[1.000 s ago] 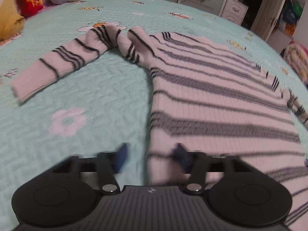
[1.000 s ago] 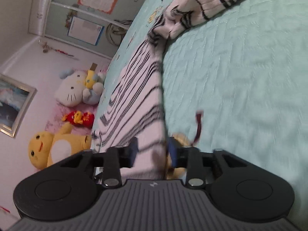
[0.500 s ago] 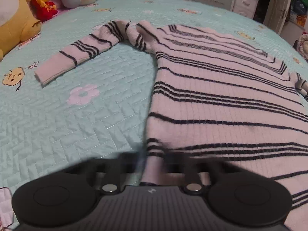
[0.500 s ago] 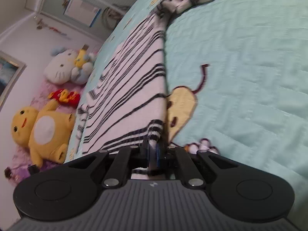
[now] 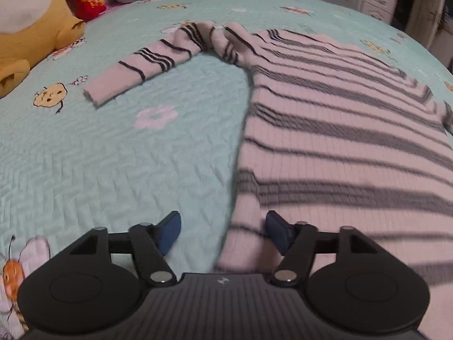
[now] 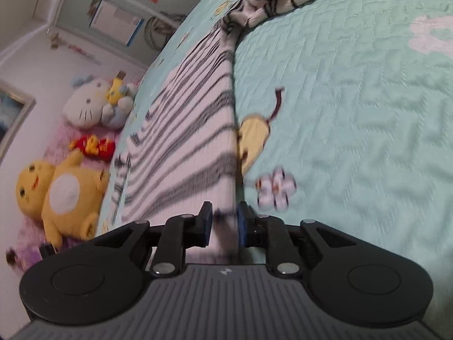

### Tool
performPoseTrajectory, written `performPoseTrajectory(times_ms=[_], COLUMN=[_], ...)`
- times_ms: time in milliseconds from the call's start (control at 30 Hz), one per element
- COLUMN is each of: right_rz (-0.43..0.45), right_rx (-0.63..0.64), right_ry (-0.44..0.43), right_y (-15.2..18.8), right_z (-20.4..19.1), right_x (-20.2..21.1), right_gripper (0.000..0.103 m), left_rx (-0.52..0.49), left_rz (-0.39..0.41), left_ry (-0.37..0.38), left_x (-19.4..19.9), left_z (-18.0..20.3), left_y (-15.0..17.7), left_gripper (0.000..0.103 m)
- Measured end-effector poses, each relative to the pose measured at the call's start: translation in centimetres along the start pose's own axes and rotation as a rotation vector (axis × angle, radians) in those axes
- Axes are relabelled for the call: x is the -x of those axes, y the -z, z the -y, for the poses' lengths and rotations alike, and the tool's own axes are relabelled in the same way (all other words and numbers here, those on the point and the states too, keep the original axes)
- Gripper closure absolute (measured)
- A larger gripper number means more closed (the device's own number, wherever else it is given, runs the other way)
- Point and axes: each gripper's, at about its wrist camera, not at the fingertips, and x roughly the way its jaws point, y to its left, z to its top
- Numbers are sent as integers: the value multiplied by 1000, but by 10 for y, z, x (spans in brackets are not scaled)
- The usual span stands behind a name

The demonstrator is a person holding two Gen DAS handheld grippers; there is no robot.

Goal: Fold clothes

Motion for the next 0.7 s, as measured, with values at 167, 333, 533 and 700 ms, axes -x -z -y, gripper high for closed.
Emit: performPoseTrajectory(times_ms=[167,333,533,700], right_rz=[-4,12,64,137], right_rx=[59,50,150,340], right_ry=[10,49,155,192], right_y=[23,23,22,32], right_z=[0,-1,-22,-68], right_x=[5,11,24,31], right_gripper=[98,99,92,92], left_rx=[-120,-220,-176,-235], left_rz=[30,24,74,180], left_ry=[-18,-57,-155,-116], left_x=[6,12,37,77], left_z=[16,29,25,45], left_y=[22,25,31,40], left_gripper=[81,90,64,64])
